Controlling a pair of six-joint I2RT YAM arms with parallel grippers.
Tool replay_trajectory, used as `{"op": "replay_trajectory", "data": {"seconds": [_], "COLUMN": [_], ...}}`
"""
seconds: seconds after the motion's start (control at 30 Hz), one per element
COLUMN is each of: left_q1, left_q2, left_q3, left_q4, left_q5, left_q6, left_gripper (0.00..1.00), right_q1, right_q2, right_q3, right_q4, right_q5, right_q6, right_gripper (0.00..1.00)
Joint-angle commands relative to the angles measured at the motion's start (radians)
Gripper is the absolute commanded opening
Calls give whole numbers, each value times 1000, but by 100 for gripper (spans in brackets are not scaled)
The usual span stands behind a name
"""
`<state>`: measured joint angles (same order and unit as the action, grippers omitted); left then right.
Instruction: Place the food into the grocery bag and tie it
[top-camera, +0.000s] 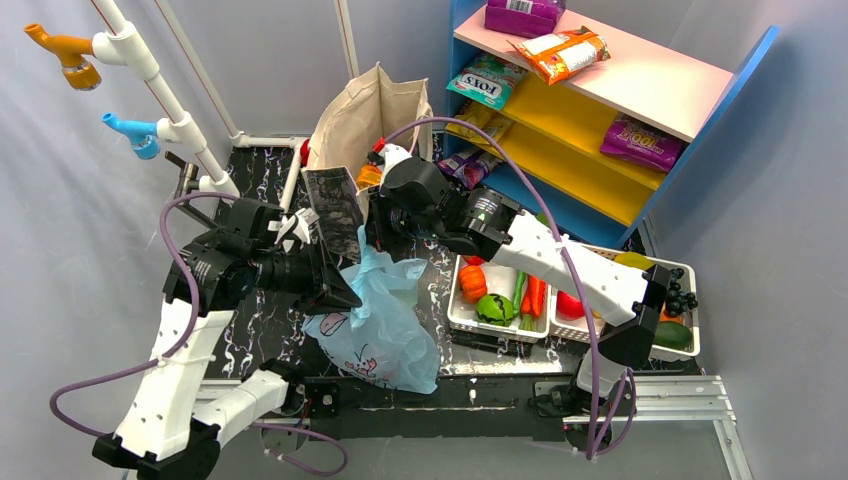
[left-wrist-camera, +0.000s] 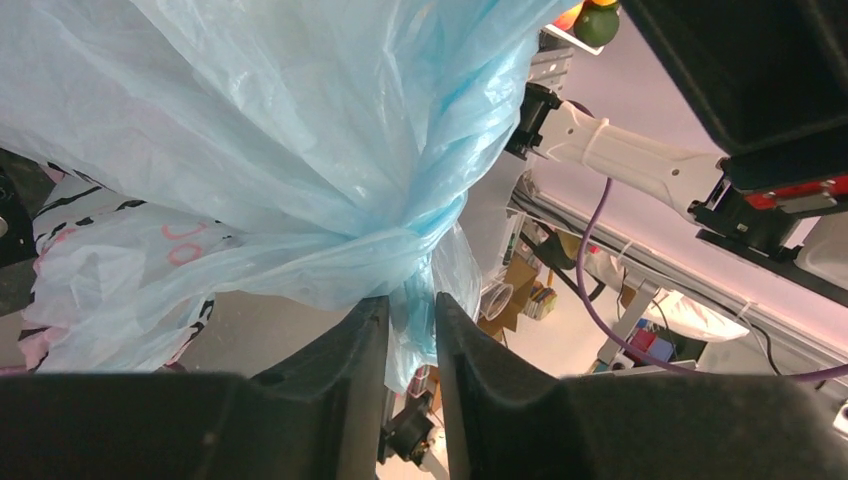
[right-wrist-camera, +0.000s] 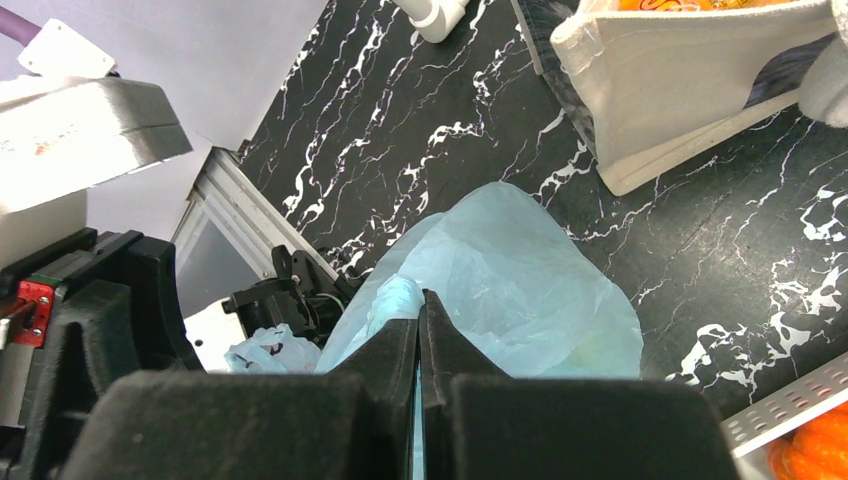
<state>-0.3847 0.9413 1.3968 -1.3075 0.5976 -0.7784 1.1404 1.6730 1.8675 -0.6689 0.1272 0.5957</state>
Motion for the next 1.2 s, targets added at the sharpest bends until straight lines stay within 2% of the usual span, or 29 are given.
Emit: {"op": "replay_trajectory", "data": {"seconds": [0.0,0.1,0.13,0.33,0.47,0.57,0.63,0.77,1.03,1.17], "left_q1": [-2,-2,-2,-2,-2,-2,-2,-2,-2,-2], "left_q2": [-10,-15,-16,-4,82,71,21,-111,-324,-354], "left_q3": [-17,-22,-22,53,312,353,289,98,-146,-163], "left_q4": [0,12,14,-23,-318,-377,-377,-360,-223,-167], "left_q5": [53,63,66,93,55,41,46,-35,-94,-107], "left_q6": [-5,-6,-5,14,252,301,314,372,341,310], "left_gripper": [17,2,0,0,0,0,0,0,0,0], "right_q1": [4,5,4,5,-36,-93,-148,-265,-292,-292], "right_q2": [-30,-35,-36,-46,-92,-127,-164,-239,-311,-323], "right_q3": [-8,-17,-17,-18,1,-13,-80,-284,-540,-548], "right_q4": [62,71,72,72,46,22,18,65,174,163], "right_q5": [3,9,9,40,185,215,226,187,81,37], "right_q6": [-6,-8,-8,-13,-33,-36,-33,5,54,79], "right_gripper": [1,1,1,1,1,1,1,1,1,1]}}
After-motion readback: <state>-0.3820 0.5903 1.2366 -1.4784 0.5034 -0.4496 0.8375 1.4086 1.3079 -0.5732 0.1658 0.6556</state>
